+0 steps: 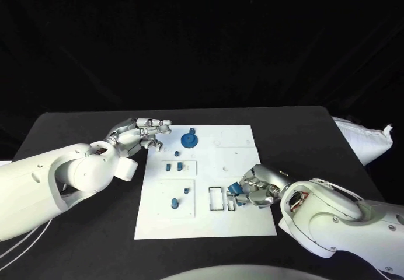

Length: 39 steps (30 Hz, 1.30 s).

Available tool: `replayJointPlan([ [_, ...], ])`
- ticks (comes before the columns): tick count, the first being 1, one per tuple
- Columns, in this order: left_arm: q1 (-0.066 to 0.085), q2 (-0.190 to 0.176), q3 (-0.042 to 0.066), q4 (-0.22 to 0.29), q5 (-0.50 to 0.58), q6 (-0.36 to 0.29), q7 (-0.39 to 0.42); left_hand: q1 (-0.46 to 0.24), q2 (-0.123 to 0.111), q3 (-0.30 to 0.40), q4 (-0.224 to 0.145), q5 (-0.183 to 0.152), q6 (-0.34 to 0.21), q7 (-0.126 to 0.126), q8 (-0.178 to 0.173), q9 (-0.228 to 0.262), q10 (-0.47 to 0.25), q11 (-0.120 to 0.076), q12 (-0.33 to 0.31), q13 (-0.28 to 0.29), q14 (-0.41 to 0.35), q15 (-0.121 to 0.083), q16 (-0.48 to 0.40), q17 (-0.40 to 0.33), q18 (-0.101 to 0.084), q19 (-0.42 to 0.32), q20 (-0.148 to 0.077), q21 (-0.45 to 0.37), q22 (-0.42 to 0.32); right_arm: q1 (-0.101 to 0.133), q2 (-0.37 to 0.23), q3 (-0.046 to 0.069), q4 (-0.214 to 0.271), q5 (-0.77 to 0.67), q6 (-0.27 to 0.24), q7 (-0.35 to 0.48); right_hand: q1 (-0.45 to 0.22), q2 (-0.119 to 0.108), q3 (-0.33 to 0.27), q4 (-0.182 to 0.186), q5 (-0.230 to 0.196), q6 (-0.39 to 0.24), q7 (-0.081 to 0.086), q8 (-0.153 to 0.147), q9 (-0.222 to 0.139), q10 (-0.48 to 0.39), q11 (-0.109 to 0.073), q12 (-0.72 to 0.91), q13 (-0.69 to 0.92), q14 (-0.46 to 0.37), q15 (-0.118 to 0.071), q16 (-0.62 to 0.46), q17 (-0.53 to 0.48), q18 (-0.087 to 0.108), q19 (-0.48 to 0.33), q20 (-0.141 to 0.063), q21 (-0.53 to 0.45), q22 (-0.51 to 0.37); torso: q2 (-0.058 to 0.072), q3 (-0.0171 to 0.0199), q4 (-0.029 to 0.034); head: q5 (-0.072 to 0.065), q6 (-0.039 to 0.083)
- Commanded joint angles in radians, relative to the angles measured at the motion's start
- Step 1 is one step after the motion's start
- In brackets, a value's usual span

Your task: Assemble the parts on the task board

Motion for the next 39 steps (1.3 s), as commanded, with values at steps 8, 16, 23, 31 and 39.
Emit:
replayJointPlan([
  [8,0.0,0.004,0.0,0.005,-0.002,0.027,-0.004,-0.001,0.005,-0.007,-0.001,0.002,-0.006,-0.001,-0.003,-0.001,-0.008,0.003,0.004,0.001,-0.007,-0.002,-0.005,-0.002,0.011,-0.008,0.002,-0.009,-0.002,0.006,0.043,0.0,-0.014,-0.015,0.053,-0.021,-0.042,0.011,-0.035,0.001,-0.013,0.018,-0.016,0.006,0.01,0.004,-0.003,-0.008,0.006,0.058,-0.01,0.004,0.009,-0.019,0.004,-0.006,0.006,0.022,0.001,-0.0018,0.0008,0.005,-0.002],
  [16,0.0,0.004,0.0,0.007,-0.004,0.029,-0.006,-0.001,0.005,-0.007,-0.001,0.002,-0.006,-0.001,-0.003,-0.001,-0.008,0.003,0.004,0.001,-0.007,-0.002,-0.005,-0.002,0.011,-0.008,0.002,-0.009,-0.002,0.011,0.073,0.0,-0.033,-0.072,0.103,-0.031,-0.05,0.016,-0.045,0.001,-0.021,0.022,-0.019,0.009,0.014,0.01,-0.005,0.0,0.016,0.058,-0.011,0.004,0.01,-0.019,0.005,-0.007,0.007,0.024,0.0,-0.0015,-0.001,0.011,-0.004],
  [23,0.0,0.004,0.0,0.007,-0.005,0.029,-0.007,-0.001,0.005,-0.007,-0.001,0.002,-0.006,-0.001,-0.003,-0.001,-0.008,0.003,0.004,0.001,-0.007,-0.002,-0.005,-0.002,0.011,-0.008,0.002,-0.009,-0.002,0.012,0.087,0.0,-0.045,-0.094,0.135,-0.034,-0.061,0.02,-0.059,0.0,-0.037,0.024,-0.02,0.011,0.019,0.01,-0.006,-0.003,0.017,0.057,-0.012,0.001,0.007,-0.018,0.003,-0.008,0.004,0.021,0.001,-0.0001,-0.0028,0.015,-0.006],
  [31,0.0,0.006,0.0,0.008,-0.007,0.031,-0.008,-0.001,0.005,-0.007,-0.001,0.002,-0.006,-0.001,-0.003,-0.001,-0.008,0.003,0.004,0.001,-0.007,-0.002,-0.005,-0.002,0.011,-0.008,0.002,-0.009,-0.002,0.013,0.106,-0.001,-0.06,-0.121,0.146,-0.036,-0.084,0.026,-0.082,0.001,-0.058,0.022,-0.02,0.012,0.025,0.009,-0.006,-0.01,0.017,0.056,-0.012,-0.002,0.003,-0.017,0.0,-0.009,0.001,0.016,0.001,-0.0006,-0.0006,0.016,-0.006],
  [39,0.0,0.006,0.001,0.008,-0.008,0.031,-0.009,-0.001,0.005,-0.007,-0.001,0.002,-0.006,-0.001,-0.003,-0.001,-0.008,0.003,0.004,0.001,-0.007,-0.002,-0.005,-0.002,0.011,-0.008,0.002,-0.009,-0.002,0.015,0.121,-0.001,-0.067,-0.13,0.149,-0.037,-0.099,0.033,-0.098,0.001,-0.079,0.022,-0.02,0.013,0.03,0.01,-0.006,-0.01,0.022,0.057,-0.012,-0.003,0.004,-0.017,-0.001,-0.009,0.0,0.016,0.001,-0.0002,-0.0015,0.025,-0.006],
])
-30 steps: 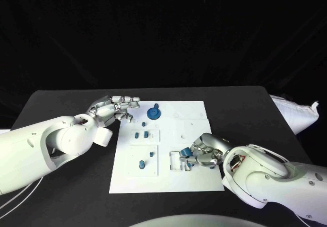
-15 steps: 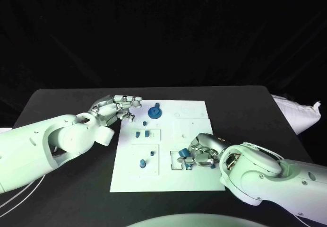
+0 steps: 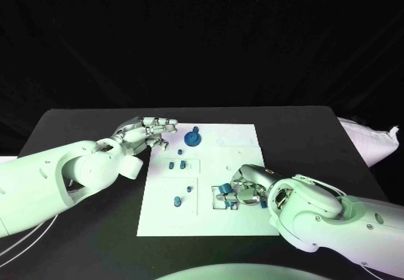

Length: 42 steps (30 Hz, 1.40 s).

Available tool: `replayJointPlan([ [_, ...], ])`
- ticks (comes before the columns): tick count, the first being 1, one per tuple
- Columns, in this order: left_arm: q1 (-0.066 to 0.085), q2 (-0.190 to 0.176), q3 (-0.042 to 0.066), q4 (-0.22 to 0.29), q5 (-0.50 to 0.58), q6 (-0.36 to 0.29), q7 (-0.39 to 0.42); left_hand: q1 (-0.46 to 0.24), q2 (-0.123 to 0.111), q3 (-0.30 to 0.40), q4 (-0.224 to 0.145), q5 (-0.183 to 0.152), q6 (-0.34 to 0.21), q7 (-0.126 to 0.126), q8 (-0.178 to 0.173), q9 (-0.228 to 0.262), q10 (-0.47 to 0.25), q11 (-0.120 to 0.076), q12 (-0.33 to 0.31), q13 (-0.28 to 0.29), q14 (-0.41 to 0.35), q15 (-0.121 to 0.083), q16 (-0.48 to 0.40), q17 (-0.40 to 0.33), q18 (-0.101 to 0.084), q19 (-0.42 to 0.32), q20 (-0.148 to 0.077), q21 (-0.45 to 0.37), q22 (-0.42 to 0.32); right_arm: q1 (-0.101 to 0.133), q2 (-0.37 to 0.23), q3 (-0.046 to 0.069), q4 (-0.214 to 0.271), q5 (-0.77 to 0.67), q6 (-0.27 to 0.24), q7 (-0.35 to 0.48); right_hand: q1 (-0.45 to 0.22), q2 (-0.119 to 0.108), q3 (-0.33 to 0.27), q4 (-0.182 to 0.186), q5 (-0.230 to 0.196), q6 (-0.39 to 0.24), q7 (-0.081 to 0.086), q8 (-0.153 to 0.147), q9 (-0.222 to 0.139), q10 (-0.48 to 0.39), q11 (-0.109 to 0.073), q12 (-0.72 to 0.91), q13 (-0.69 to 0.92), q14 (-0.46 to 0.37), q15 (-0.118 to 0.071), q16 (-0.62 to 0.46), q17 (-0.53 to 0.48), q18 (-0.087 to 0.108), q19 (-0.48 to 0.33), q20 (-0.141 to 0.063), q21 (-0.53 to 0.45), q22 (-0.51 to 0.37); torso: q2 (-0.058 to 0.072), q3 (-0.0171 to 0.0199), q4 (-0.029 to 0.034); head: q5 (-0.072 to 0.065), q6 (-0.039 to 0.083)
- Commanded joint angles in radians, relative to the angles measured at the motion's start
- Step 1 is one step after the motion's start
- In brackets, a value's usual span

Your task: Assemble the parts on the task board

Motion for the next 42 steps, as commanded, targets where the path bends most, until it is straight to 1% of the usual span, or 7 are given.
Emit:
replayJointPlan([
  [1,0.0,0.002,0.001,0.003,-0.005,0.02,0.002,-0.001,0.005,-0.005,0.001,0.002,-0.006,-0.001,-0.003,-0.001,-0.005,-0.001,0.004,0.002,-0.007,-0.002,-0.005,-0.001,0.011,-0.008,0.002,-0.002,-0.001,0.0,0.006,-0.001,-0.002,-0.028,0.028,-0.013,-0.015,0.001,-0.012,0.0,-0.009,-0.003,0.004,0.004,0.002,0.005,-0.001,-0.002,0.003,0.057,-0.005,-0.003,0.005,-0.017,-0.004,-0.005,0.0,0.016,0.0,0.0001,-0.0002,0.003,0.0],
  [15,0.0,0.004,0.001,0.002,-0.009,0.023,-0.002,0.0,0.007,-0.006,0.001,0.002,-0.006,-0.002,-0.002,-0.001,-0.008,0.0,0.006,0.002,-0.009,-0.001,-0.006,-0.004,0.011,-0.009,0.002,-0.006,-0.003,0.002,0.013,-0.001,-0.001,-0.028,0.063,-0.014,-0.035,0.009,-0.035,0.0,-0.044,-0.004,0.003,0.007,0.01,0.008,-0.001,-0.002,0.01,0.057,-0.005,-0.004,0.005,-0.017,-0.005,-0.006,-0.001,0.016,0.002,0.0005,-0.0016,0.009,-0.005],
  [20,0.0,0.004,0.0,0.001,-0.01,0.024,-0.003,0.0,0.007,-0.006,0.001,0.002,-0.006,-0.002,-0.002,-0.001,-0.008,0.0,0.006,0.002,-0.009,-0.001,-0.006,-0.004,0.011,-0.009,0.002,-0.006,-0.003,0.002,0.012,-0.001,-0.004,-0.035,0.069,-0.015,-0.062,0.001,-0.061,-0.001,-0.13,-0.008,0.005,0.007,0.017,0.005,0.0,-0.011,0.011,0.056,-0.005,-0.009,0.0,-0.016,-0.009,-0.005,-0.006,0.01,0.0,0.0007,-0.0025,0.009,-0.008],
  [24,0.0,0.004,0.0,0.001,-0.01,0.024,-0.003,0.0,0.007,-0.006,0.001,0.002,-0.006,-0.002,-0.002,-0.001,-0.008,0.0,0.006,0.002,-0.009,-0.001,-0.006,-0.004,0.011,-0.009,0.002,-0.006,-0.003,0.002,0.013,-0.001,-0.006,-0.039,0.059,-0.014,-0.111,-0.036,-0.064,0.002,-0.21,-0.014,0.007,0.006,0.023,-0.002,0.001,-0.03,0.002,0.054,-0.003,-0.018,-0.009,-0.014,-0.015,-0.004,-0.012,0.002,0.0,0.0013,-0.0024,0.009,-0.008],
  [31,0.0,0.004,0.0,0.002,-0.011,0.024,-0.003,0.0,0.007,-0.006,0.001,0.002,-0.006,-0.002,-0.002,-0.001,-0.008,0.0,0.006,0.002,-0.009,-0.001,-0.006,-0.004,0.011,-0.009,0.002,-0.006,-0.003,0.002,0.015,-0.001,-0.004,-0.042,0.041,-0.012,-0.181,-0.103,-0.015,0.004,-0.214,-0.017,0.006,0.005,0.03,-0.003,0.001,-0.04,0.003,0.054,-0.004,-0.02,-0.009,-0.013,-0.015,-0.006,-0.015,0.0,0.001,0.001,-0.0022,0.01,-0.01],
  [37,0.0,0.003,0.0,0.002,-0.011,0.024,-0.003,0.0,0.007,-0.006,0.001,0.002,-0.006,-0.002,-0.002,-0.001,-0.008,0.0,0.006,0.002,-0.009,-0.001,-0.006,-0.004,0.011,-0.009,0.002,-0.006,-0.003,0.002,0.014,-0.001,0.002,-0.043,0.04,-0.011,-0.186,-0.1,-0.004,0.004,-0.214,-0.016,0.006,0.005,0.031,-0.001,0.001,-0.037,0.006,0.054,-0.004,-0.02,-0.008,-0.014,-0.014,-0.006,-0.014,0.001,0.001,0.0012,-0.003,0.008,-0.012],
  [42,0.0,0.002,0.0,0.003,-0.013,0.024,-0.004,0.0,0.007,-0.006,0.001,0.002,-0.006,-0.002,-0.002,-0.001,-0.008,0.0,0.006,0.002,-0.009,-0.001,-0.006,-0.004,0.011,-0.009,0.002,-0.006,-0.003,0.002,0.007,-0.001,0.02,-0.043,0.038,-0.01,-0.181,-0.067,0.017,0.001,-0.209,-0.009,0.004,0.009,0.035,0.009,-0.001,-0.022,0.02,0.057,-0.005,-0.013,0.003,-0.015,-0.009,-0.006,-0.01,0.008,0.0,0.0019,-0.002,0.009,-0.013],
])
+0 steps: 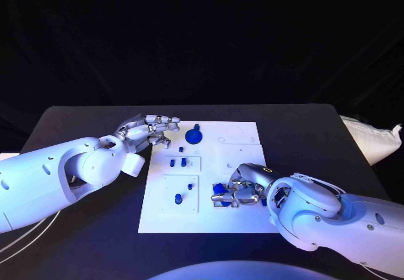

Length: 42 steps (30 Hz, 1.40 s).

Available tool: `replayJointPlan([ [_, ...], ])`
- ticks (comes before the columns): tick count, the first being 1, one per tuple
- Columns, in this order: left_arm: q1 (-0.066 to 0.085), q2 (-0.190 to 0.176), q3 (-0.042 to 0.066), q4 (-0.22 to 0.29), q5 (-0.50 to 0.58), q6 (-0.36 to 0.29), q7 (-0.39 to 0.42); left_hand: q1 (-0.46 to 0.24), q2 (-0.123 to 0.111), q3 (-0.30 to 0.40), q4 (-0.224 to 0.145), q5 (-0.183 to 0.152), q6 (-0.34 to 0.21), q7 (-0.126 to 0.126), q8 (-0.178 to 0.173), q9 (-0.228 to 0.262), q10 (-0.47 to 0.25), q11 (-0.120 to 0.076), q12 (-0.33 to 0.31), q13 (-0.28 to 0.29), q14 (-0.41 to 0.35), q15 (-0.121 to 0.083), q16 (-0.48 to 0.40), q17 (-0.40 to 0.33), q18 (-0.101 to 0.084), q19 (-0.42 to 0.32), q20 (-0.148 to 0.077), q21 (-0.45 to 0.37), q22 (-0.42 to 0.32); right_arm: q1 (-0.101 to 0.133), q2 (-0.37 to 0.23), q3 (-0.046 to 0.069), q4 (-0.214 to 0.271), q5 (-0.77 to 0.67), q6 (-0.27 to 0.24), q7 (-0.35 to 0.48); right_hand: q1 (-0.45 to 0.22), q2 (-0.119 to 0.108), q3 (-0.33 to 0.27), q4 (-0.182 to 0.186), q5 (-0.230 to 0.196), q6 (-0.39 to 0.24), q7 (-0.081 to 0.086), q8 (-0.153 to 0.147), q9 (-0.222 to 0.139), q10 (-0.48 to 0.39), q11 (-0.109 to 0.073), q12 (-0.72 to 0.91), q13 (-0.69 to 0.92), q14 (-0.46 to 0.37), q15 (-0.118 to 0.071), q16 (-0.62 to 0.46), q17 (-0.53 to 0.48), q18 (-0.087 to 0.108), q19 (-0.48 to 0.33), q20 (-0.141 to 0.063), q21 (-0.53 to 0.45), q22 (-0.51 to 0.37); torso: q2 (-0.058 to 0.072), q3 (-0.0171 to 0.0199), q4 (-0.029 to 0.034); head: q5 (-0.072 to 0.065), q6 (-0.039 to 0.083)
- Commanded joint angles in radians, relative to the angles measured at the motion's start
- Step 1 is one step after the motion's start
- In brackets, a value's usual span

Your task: Assemble the parts on the task board

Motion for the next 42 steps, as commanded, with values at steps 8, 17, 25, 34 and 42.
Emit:
replayJointPlan([
  [8,0.0,-0.002,0.001,0.003,-0.006,0.019,0.004,-0.001,0.007,-0.008,0.002,0.002,-0.005,-0.001,-0.001,0.0,-0.01,0.0,0.007,0.002,-0.01,-0.001,-0.007,-0.002,0.012,-0.007,-0.001,-0.008,-0.002,-0.002,-0.026,0.0,0.054,-0.019,-0.011,-0.008,0.008,0.027,0.01,-0.001,0.007,0.0,-0.004,0.004,0.003,0.013,-0.001,0.01,0.008,0.058,-0.006,0.004,0.006,-0.016,0.005,-0.003,0.002,0.011,0.0,0.0013,-0.0016,0.0,-0.002],
  [17,0.0,-0.002,0.0,0.003,-0.006,0.022,0.002,0.0,0.008,-0.008,0.002,0.002,-0.005,-0.001,-0.001,0.0,-0.01,0.0,0.007,0.002,-0.011,-0.001,-0.007,-0.003,0.012,-0.007,-0.001,-0.009,-0.002,-0.002,-0.056,0.001,0.051,-0.043,0.019,-0.008,0.068,0.06,0.017,-0.007,0.043,-0.001,-0.004,0.003,0.007,0.014,-0.002,0.002,0.009,0.058,-0.006,0.003,0.007,-0.016,0.005,-0.003,0.002,0.011,-0.001,-0.0002,0.0004,-0.006,-0.001],
  [25,0.0,0.001,0.0,0.002,-0.006,0.026,0.0,0.0,0.008,-0.008,0.002,0.002,-0.005,-0.001,-0.001,0.0,-0.01,0.0,0.007,0.002,-0.011,-0.001,-0.007,-0.003,0.012,-0.007,-0.001,-0.009,-0.002,-0.003,-0.034,0.0,0.026,-0.055,0.047,-0.009,0.158,0.107,0.022,-0.011,0.061,0.001,-0.006,0.002,0.012,0.019,-0.003,0.004,0.018,0.059,-0.007,0.005,0.011,-0.016,0.006,-0.004,0.002,0.013,-0.001,-0.0006,0.0025,-0.007,0.0],
  [34,0.0,0.002,0.0,0.001,-0.006,0.029,-0.004,0.0,0.008,-0.008,0.002,0.002,-0.005,-0.001,-0.001,0.0,-0.01,0.0,0.007,0.002,-0.011,-0.001,-0.007,-0.003,0.012,-0.007,-0.001,-0.009,-0.002,-0.004,0.012,-0.005,-0.013,-0.049,0.074,-0.009,0.206,0.123,0.018,-0.021,0.077,0.004,-0.008,0.003,0.016,0.025,-0.005,0.011,0.028,0.06,-0.009,0.007,0.016,-0.017,0.008,-0.005,0.003,0.017,0.0,-0.0003,0.0012,-0.004,-0.004],
  [42,0.0,0.002,0.0,0.0,-0.006,0.031,-0.005,0.0,0.008,-0.008,0.002,0.002,-0.005,-0.001,-0.001,0.0,-0.01,0.0,0.007,0.002,-0.011,-0.001,-0.007,-0.003,0.012,-0.007,-0.001,-0.009,-0.002,-0.008,0.02,-0.009,-0.017,-0.062,0.054,-0.008,0.257,0.113,0.01,-0.044,0.073,0.005,-0.008,0.003,0.018,0.028,-0.006,0.014,0.034,0.06,-0.01,0.008,0.018,-0.017,0.009,-0.006,0.004,0.019,0.0,-0.0003,-0.0005,-0.007,-0.005],
])
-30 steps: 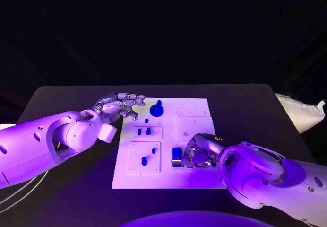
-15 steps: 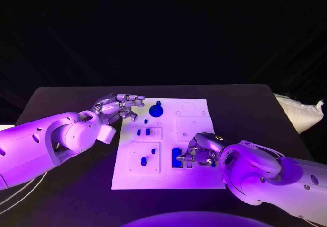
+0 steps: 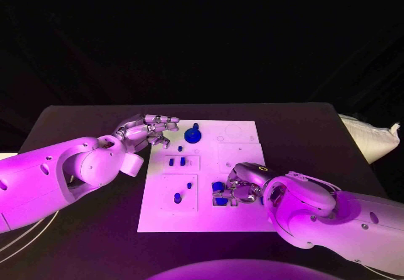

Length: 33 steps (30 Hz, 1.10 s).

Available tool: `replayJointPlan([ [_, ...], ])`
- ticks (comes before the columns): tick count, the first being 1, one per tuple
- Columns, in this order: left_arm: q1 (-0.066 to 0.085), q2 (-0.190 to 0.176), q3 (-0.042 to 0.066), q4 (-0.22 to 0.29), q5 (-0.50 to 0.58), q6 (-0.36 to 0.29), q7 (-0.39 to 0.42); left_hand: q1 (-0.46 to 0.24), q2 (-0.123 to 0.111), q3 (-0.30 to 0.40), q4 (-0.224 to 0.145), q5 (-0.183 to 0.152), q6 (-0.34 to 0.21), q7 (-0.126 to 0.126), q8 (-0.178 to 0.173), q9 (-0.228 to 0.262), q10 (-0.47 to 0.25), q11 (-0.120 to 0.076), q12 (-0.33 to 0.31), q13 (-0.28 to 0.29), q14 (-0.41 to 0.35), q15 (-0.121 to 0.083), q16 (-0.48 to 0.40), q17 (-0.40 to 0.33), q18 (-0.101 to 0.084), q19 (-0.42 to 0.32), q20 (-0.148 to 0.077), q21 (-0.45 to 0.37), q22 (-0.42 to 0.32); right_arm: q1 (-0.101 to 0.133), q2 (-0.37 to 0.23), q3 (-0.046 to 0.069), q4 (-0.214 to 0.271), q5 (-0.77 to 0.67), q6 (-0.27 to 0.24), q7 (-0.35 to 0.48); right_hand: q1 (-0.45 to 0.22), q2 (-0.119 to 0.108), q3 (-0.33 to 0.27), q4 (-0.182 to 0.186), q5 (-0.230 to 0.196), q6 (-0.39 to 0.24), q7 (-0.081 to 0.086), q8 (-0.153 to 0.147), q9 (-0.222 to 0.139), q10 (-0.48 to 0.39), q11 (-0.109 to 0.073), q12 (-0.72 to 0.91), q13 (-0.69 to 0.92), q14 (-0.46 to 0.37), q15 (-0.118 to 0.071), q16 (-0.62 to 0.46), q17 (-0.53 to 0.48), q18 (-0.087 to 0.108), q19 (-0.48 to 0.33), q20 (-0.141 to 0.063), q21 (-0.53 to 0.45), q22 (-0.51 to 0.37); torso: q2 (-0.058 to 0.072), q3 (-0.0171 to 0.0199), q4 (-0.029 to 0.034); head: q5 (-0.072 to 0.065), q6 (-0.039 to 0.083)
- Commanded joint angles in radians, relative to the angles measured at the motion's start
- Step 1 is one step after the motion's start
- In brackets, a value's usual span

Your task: Assemble the parts on the task board

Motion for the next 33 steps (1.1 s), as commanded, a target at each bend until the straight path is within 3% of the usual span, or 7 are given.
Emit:
replayJointPlan([
  [1,0.0,0.002,0.0,0.001,-0.003,0.022,0.002,0.0,0.008,-0.005,-0.001,0.002,-0.005,-0.001,-0.001,0.0,-0.007,0.003,0.003,0.001,-0.007,0.003,-0.003,-0.001,0.012,-0.007,-0.001,-0.004,-0.001,-0.009,0.0,-0.007,-0.002,-0.02,0.002,-0.009,0.021,0.0,0.001,-0.006,0.002,0.0,-0.007,-0.003,0.0,0.004,-0.002,0.006,0.002,0.06,-0.01,0.004,0.018,-0.017,0.006,-0.002,0.005,0.021,-0.001,0.0005,-0.0018,0.0,0.0],
  [6,0.0,0.003,0.0,-0.001,-0.003,0.023,0.002,0.0,0.008,-0.005,-0.001,0.002,-0.005,-0.001,-0.001,0.0,-0.007,0.003,0.003,0.001,-0.007,0.003,-0.003,-0.001,0.012,-0.007,-0.001,-0.004,-0.001,-0.013,-0.002,-0.007,0.009,-0.022,-0.092,-0.002,-0.013,-0.004,-0.033,0.029,-0.003,0.004,-0.008,-0.002,0.002,0.01,-0.003,0.013,0.011,0.062,-0.01,0.011,0.029,-0.02,0.013,-0.002,0.011,0.032,0.0,0.0017,-0.001,-0.002,0.003],
  [12,0.0,0.003,0.0,-0.001,-0.003,0.022,0.0,0.0,0.01,-0.006,-0.001,0.002,-0.005,-0.001,-0.001,0.0,-0.008,0.003,0.005,0.002,-0.008,0.003,-0.004,-0.002,0.012,-0.008,-0.001,-0.008,-0.003,-0.014,-0.01,-0.007,0.021,-0.007,-0.138,0.002,-0.063,0.006,-0.068,0.037,-0.02,0.008,-0.01,-0.001,0.004,0.015,-0.004,0.018,0.018,0.064,-0.011,0.017,0.036,-0.021,0.018,-0.004,0.016,0.039,-0.001,0.001,0.0,-0.002,0.004],
  [19,0.0,0.006,0.0,0.0,-0.003,0.028,-0.007,0.0,0.01,-0.006,-0.001,0.002,-0.005,-0.001,-0.001,0.0,-0.009,0.003,0.005,0.002,-0.008,0.003,-0.003,0.0,0.012,-0.008,-0.001,-0.007,-0.003,-0.015,-0.028,-0.005,0.034,0.017,-0.117,-0.003,-0.068,0.01,-0.073,0.035,-0.016,0.008,-0.01,-0.001,0.004,0.014,-0.004,0.015,0.017,0.063,-0.011,0.015,0.034,-0.021,0.017,-0.004,0.015,0.038,-0.001,0.0007,0.0004,-0.002,0.005],
  [33,0.0,0.006,-0.001,-0.004,-0.003,0.03,-0.009,0.0,0.01,-0.006,-0.001,0.002,-0.005,-0.001,-0.001,0.0,-0.009,0.003,0.005,0.002,-0.008,0.003,-0.003,0.0,0.012,-0.008,-0.001,-0.007,-0.003,-0.014,-0.043,-0.002,0.049,0.058,-0.066,-0.005,0.054,0.008,-0.07,-0.006,-0.005,0.007,-0.009,-0.003,0.008,0.015,-0.005,0.01,0.022,0.063,-0.012,0.015,0.036,-0.021,0.016,-0.004,0.014,0.038,0.0,-0.0004,0.0022,-0.003,0.004],
])
